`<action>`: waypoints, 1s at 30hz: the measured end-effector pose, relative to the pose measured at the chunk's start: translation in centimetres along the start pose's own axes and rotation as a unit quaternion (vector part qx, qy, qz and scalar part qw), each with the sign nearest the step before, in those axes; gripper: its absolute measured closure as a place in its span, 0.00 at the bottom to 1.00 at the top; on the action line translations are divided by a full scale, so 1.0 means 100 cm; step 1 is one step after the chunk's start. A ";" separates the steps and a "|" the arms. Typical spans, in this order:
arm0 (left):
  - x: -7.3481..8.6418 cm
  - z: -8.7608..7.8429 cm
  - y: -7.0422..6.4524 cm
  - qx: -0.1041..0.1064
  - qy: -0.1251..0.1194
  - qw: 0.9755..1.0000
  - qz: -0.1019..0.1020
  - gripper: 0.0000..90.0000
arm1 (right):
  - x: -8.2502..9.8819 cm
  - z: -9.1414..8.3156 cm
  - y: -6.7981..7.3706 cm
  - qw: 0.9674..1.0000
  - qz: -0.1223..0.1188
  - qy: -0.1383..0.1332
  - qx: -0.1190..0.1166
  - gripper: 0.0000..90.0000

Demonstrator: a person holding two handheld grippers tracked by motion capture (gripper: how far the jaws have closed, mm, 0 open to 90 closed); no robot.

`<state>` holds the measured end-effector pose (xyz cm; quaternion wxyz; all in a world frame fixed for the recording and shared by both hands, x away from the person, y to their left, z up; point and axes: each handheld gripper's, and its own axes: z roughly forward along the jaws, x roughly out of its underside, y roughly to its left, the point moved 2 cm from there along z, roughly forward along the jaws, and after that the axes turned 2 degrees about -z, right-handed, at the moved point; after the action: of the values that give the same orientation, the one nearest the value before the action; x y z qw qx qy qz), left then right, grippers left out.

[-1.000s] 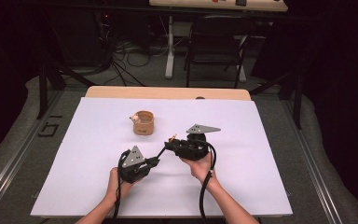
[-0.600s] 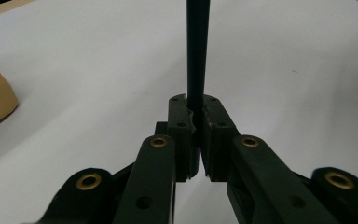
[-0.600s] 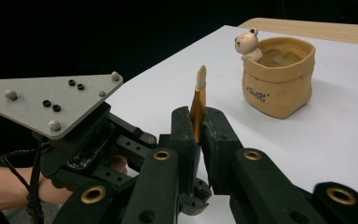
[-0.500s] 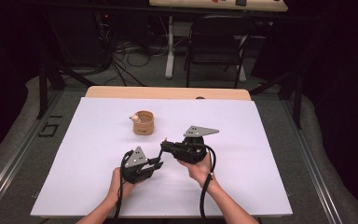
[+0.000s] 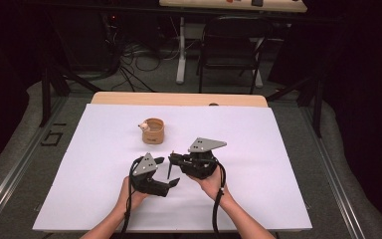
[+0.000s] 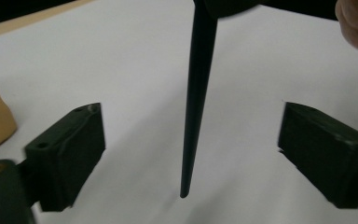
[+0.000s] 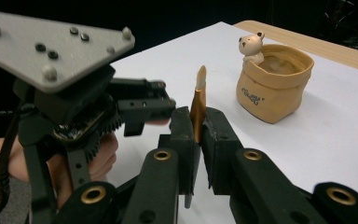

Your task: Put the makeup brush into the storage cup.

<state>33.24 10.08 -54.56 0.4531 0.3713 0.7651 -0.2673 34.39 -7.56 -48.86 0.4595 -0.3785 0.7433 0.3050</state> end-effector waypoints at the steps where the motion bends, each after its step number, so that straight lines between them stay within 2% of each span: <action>1: -0.001 -0.001 0.000 -0.003 -0.003 1.000 0.001 0.03 | 0.000 0.000 0.000 1.000 -0.004 0.001 0.001 0.93; 4: -0.004 -0.001 -0.001 -0.001 -0.007 1.000 0.005 0.01 | 0.000 0.000 0.001 1.000 -0.008 0.007 0.005 0.93; 6: -0.006 -0.002 -0.001 0.003 -0.010 1.000 0.006 0.03 | 0.000 0.000 0.001 1.000 -0.010 0.006 0.005 0.93; 7: -0.007 -0.002 -0.001 0.001 -0.012 1.000 0.006 0.08 | 0.000 0.000 0.001 1.000 -0.011 0.007 0.007 0.93; 9: -0.008 -0.002 -0.001 0.000 -0.017 1.000 0.007 0.23 | 0.000 0.001 0.002 1.000 -0.014 0.006 0.009 0.93; 11: -0.010 -0.001 -0.002 -0.003 -0.019 1.000 0.006 0.29 | 0.000 0.001 0.002 1.000 -0.015 0.007 0.009 0.93; 12: -0.010 -0.001 -0.002 -0.004 -0.020 1.000 0.008 0.37 | 0.000 0.001 0.002 1.000 -0.016 0.007 0.013 0.93; 17: -0.012 -0.001 -0.003 0.006 -0.024 1.000 0.009 0.57 | 0.001 0.000 0.002 1.000 -0.022 0.008 0.017 0.93; 30: -0.013 -0.003 -0.001 0.018 -0.036 0.999 -0.003 0.88 | 0.001 0.000 0.002 0.999 -0.027 0.010 0.020 0.93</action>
<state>33.39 9.78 -53.30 0.4728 0.3668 0.7448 -0.2953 34.19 -7.49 -48.91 0.4679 -0.3921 0.7431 0.2741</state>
